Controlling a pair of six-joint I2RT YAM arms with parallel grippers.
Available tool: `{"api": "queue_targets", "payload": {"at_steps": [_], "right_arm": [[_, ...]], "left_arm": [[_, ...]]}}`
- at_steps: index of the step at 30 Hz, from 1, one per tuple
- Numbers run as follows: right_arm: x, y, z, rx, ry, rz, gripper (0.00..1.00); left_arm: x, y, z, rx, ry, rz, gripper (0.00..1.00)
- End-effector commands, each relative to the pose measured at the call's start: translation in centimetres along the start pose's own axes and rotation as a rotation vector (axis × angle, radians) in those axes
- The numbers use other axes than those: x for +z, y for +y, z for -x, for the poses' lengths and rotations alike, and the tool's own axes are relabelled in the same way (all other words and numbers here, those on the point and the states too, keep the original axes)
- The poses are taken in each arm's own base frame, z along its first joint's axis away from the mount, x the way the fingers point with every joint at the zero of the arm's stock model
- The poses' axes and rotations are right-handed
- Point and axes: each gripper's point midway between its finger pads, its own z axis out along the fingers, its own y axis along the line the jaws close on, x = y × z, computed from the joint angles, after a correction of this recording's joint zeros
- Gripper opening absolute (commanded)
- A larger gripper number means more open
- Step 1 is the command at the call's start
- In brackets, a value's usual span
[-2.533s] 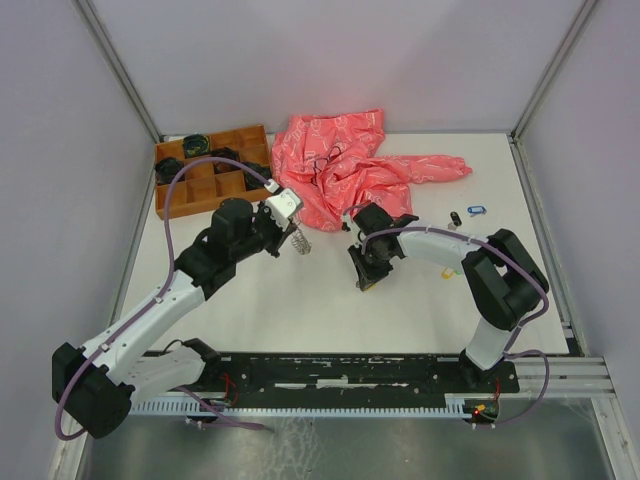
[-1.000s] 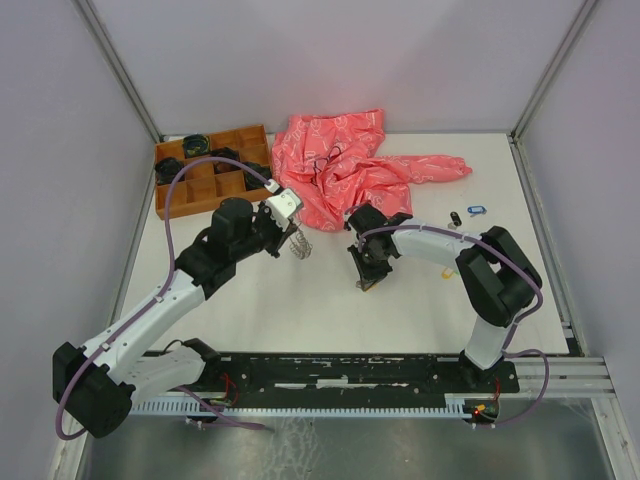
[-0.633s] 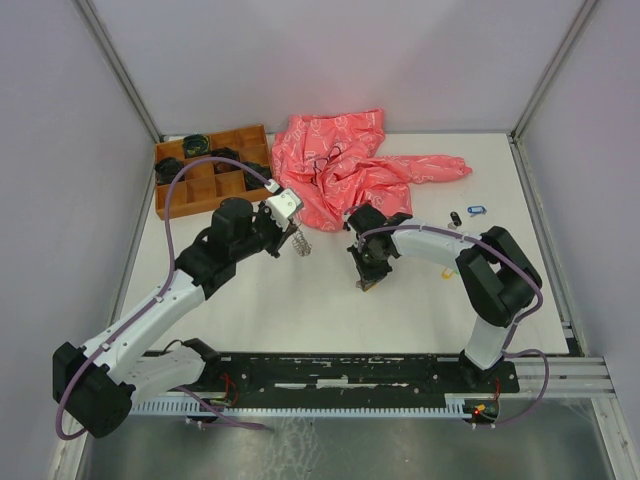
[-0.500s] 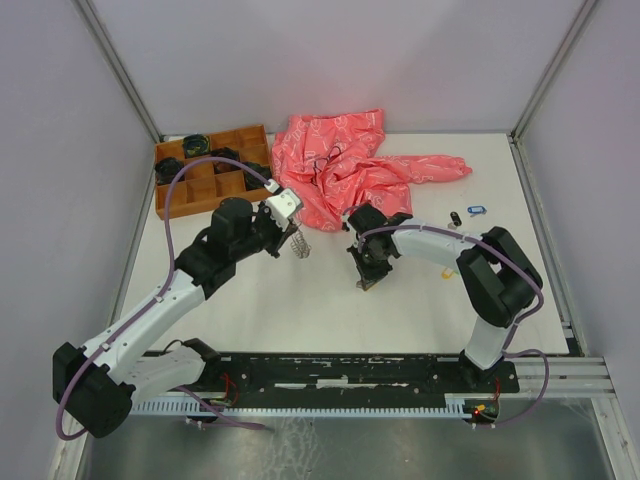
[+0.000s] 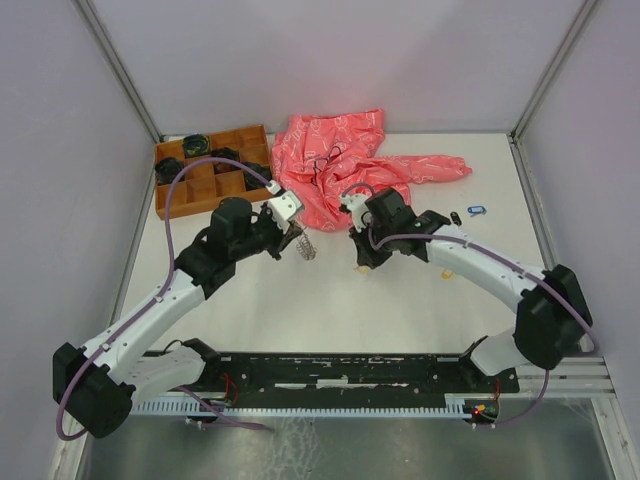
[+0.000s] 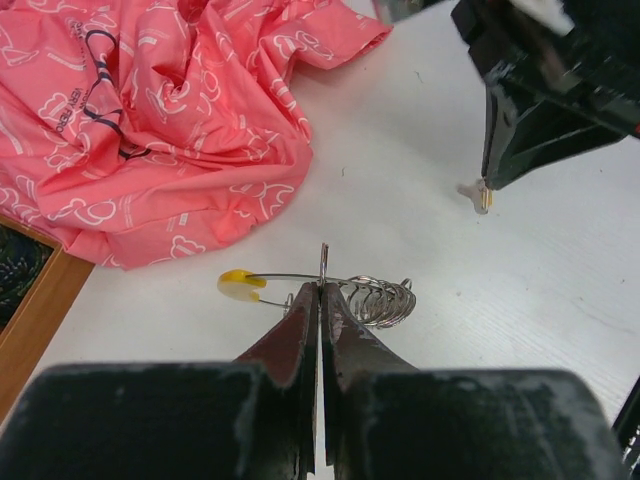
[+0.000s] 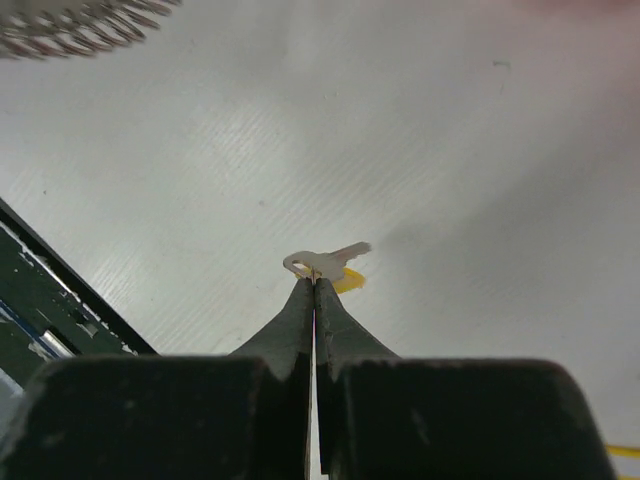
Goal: Put the keys on the keyring
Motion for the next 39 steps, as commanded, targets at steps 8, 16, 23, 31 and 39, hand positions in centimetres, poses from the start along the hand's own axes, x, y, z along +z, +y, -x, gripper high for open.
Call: {"api": "queue_targets", "payload": {"at_steps": [8, 16, 23, 31, 39], "right_arm": [[-9.1, 2.2, 6.3, -0.337, -0.573, 0.014, 0.01], [-12.1, 4.7, 6.9, -0.574, -0.71, 0.088, 0.01], [-12.1, 6.3, 6.7, -0.812, -0.756, 0.142, 0.01], [-12.6, 7.5, 7.3, -0.954, -0.826, 0.174, 0.01], [-12.2, 8.1, 7.2, -1.148, -0.89, 0.162, 0.01]], "left_arm": [[0.1, -1.8, 4.2, 0.076, -0.157, -0.134, 0.03], [0.6, -3.3, 5.6, 0.207, -0.214, -0.26, 0.03], [0.8, -4.5, 6.6, 0.371, -0.271, -0.338, 0.03], [1.1, -6.0, 5.7, 0.479, -0.249, -0.365, 0.03], [0.8, -6.8, 4.8, 0.539, -0.243, -0.33, 0.03]]}}
